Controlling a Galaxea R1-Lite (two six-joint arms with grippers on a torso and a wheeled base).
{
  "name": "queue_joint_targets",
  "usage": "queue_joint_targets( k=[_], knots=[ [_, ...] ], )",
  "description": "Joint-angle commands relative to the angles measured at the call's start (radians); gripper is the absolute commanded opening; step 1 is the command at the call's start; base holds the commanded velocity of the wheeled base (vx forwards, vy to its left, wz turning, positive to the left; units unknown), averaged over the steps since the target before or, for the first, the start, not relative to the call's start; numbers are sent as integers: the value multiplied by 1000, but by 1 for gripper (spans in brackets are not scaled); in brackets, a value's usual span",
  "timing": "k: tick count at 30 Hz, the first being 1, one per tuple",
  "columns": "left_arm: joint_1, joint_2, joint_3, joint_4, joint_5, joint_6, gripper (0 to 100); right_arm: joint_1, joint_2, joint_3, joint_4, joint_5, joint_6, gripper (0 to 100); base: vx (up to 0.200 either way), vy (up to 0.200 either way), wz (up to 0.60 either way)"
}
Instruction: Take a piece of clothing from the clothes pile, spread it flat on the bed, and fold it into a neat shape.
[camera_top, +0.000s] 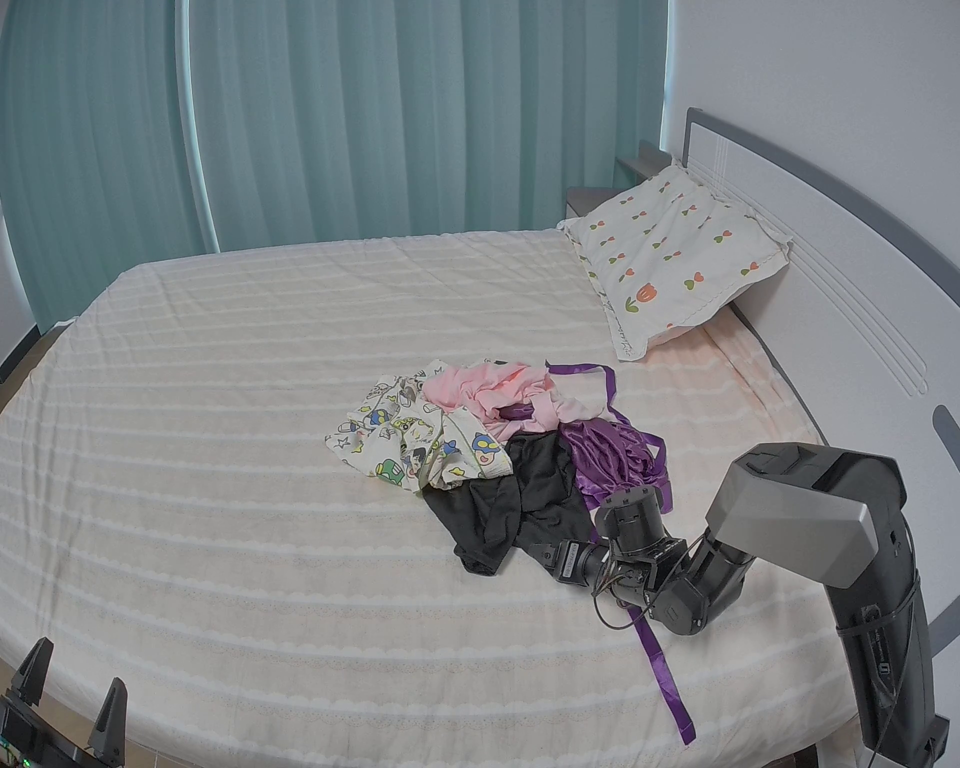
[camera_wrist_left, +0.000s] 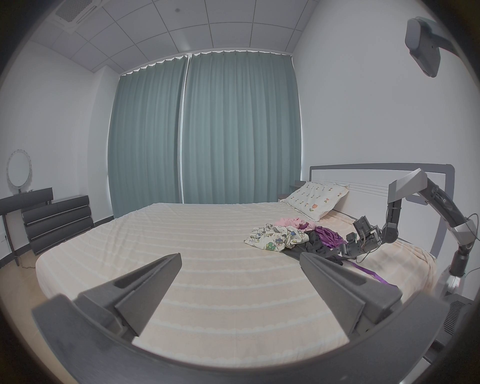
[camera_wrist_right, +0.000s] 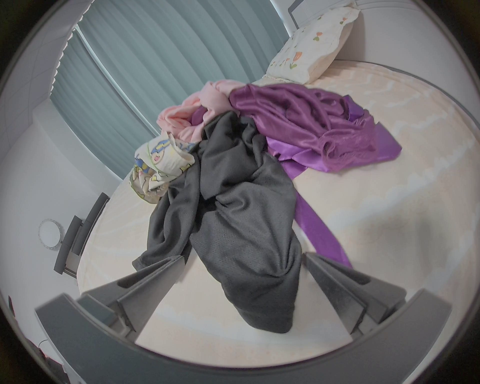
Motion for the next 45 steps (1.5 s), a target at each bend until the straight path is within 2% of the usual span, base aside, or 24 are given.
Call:
queue_joint_targets(
  k=[1, 4, 5, 9, 14, 18, 21, 29, 38, 45],
  knots=[
    [0, -12, 16, 0, 0, 0, 100, 15, 40, -60, 17, -1, -2, 100, 0, 0, 0],
    [0, -12, 16, 0, 0, 0, 100, 23, 51, -94, 48, 1, -3, 100, 0, 0, 0],
    [0, -12, 16, 0, 0, 0, 100, 29, 52, -111, 69, 1, -2, 0, 0, 0, 0],
    [0, -12, 16, 0, 0, 0, 100, 38, 62, -143, 77, -4, 4, 0, 0, 0, 0],
    [0, -12, 16, 0, 0, 0, 100, 13, 39, -89, 45, -44, 30, 0, 0, 0, 0],
    [0, -12, 16, 0, 0, 0, 100, -10, -56, 70, -46, -28, 132, 0, 0, 0, 0],
    [0, -12, 16, 0, 0, 0, 100, -14, -99, 175, -117, -16, 175, 0, 0, 0, 0],
    [0, -12, 16, 0, 0, 0, 100, 7, -133, 365, -328, -16, 214, 0, 0, 0, 0],
    [0, -12, 16, -2, -5, 9, 100, 12, -135, 413, -431, -16, 316, 0, 0, 0, 0],
    [0, -13, 15, -3, -3, 28, 100, 27, -130, 449, -503, -17, 326, 0, 0, 0, 0]
  ],
)
